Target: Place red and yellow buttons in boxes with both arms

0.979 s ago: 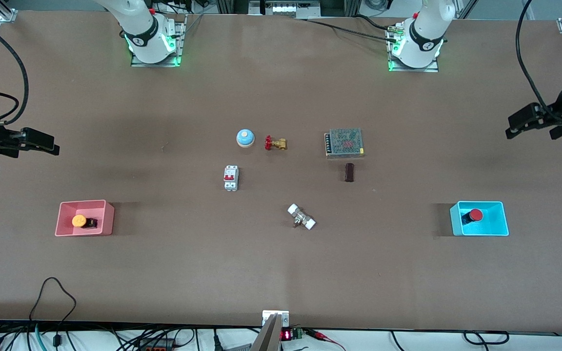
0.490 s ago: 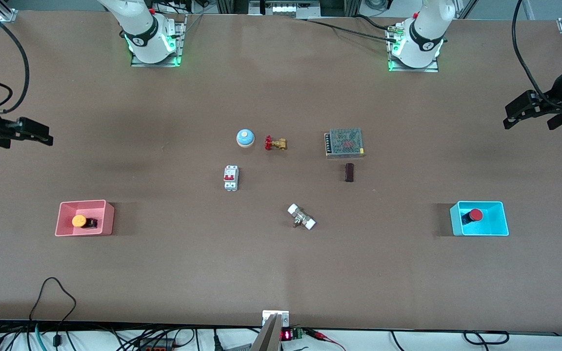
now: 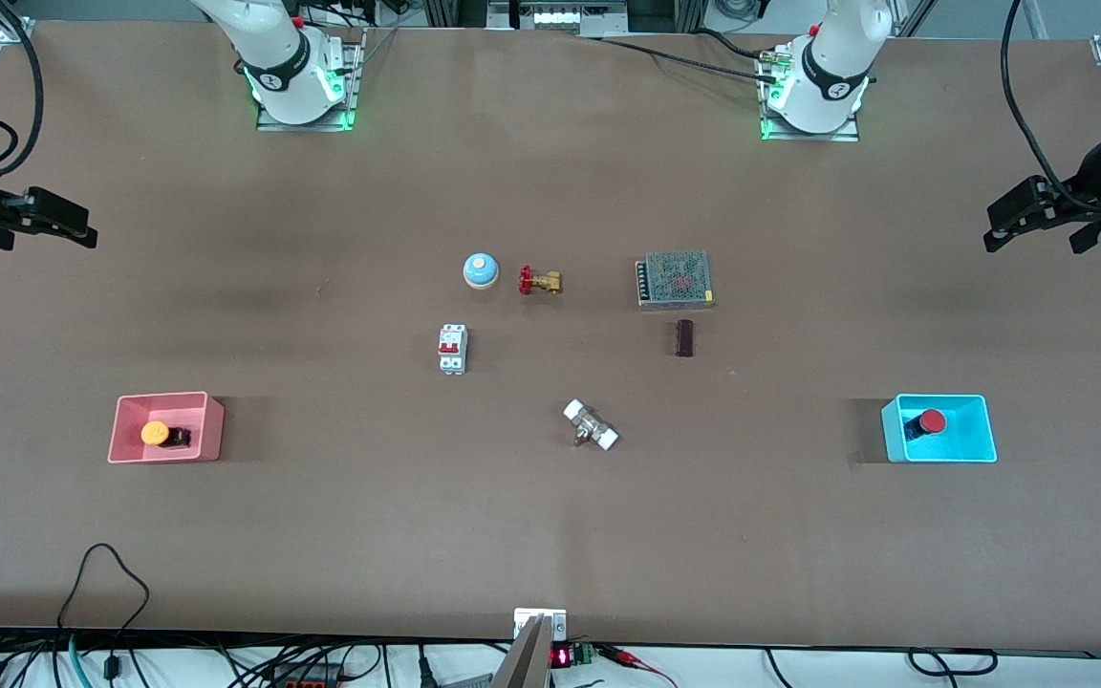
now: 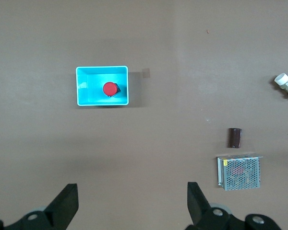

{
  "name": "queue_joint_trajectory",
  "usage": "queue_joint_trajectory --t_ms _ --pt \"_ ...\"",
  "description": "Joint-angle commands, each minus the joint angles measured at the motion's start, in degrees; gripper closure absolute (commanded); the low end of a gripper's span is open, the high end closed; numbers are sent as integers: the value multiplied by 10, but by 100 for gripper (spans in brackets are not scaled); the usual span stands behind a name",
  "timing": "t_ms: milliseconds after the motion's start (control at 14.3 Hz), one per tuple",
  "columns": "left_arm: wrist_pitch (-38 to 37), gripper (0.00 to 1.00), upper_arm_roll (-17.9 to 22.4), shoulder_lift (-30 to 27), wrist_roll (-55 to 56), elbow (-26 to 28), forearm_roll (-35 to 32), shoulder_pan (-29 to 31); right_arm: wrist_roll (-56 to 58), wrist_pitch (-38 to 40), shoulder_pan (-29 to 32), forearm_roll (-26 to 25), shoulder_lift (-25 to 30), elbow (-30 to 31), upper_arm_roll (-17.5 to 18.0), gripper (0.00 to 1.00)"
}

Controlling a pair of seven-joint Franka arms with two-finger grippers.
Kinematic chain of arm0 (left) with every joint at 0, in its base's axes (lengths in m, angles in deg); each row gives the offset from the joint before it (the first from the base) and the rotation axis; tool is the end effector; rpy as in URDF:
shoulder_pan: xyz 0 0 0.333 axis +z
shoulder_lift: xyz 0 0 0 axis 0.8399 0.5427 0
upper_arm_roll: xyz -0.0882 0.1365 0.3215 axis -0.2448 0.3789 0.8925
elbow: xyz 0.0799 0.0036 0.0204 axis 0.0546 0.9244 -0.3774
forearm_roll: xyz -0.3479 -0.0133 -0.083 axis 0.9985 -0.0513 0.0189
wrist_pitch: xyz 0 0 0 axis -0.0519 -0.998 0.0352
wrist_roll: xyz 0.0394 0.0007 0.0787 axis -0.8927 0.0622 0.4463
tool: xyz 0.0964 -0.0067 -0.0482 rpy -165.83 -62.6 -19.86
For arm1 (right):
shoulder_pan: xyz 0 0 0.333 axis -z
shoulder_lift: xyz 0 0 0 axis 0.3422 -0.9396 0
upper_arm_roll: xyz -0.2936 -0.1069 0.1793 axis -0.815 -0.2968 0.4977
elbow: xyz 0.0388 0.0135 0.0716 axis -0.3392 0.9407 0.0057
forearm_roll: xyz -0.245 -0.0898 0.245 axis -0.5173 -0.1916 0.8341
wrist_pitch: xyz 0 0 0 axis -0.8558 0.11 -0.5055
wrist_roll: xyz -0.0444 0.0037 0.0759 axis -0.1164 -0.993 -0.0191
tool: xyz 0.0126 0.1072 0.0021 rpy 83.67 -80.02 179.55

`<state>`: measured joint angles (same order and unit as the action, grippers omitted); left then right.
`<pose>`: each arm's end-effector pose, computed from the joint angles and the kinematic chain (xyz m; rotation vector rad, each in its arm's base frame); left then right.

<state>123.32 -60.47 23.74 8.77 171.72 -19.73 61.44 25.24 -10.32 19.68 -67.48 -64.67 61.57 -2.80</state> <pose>0.5083 0.0039 0.6580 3.1372 -0.0012 0.0758 0.5381 -0.0263 0.6348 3.1309 0.0531 -0.1651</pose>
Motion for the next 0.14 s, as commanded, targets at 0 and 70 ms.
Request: queue_joint_trajectory --t_ms 0,70 --pt "9 0 -4 -14 -7 10 -10 4 -10 4 13 -7 13 15 15 0" --pt "9 0 -4 -14 -7 9 -10 6 -10 5 13 -7 14 15 15 0"
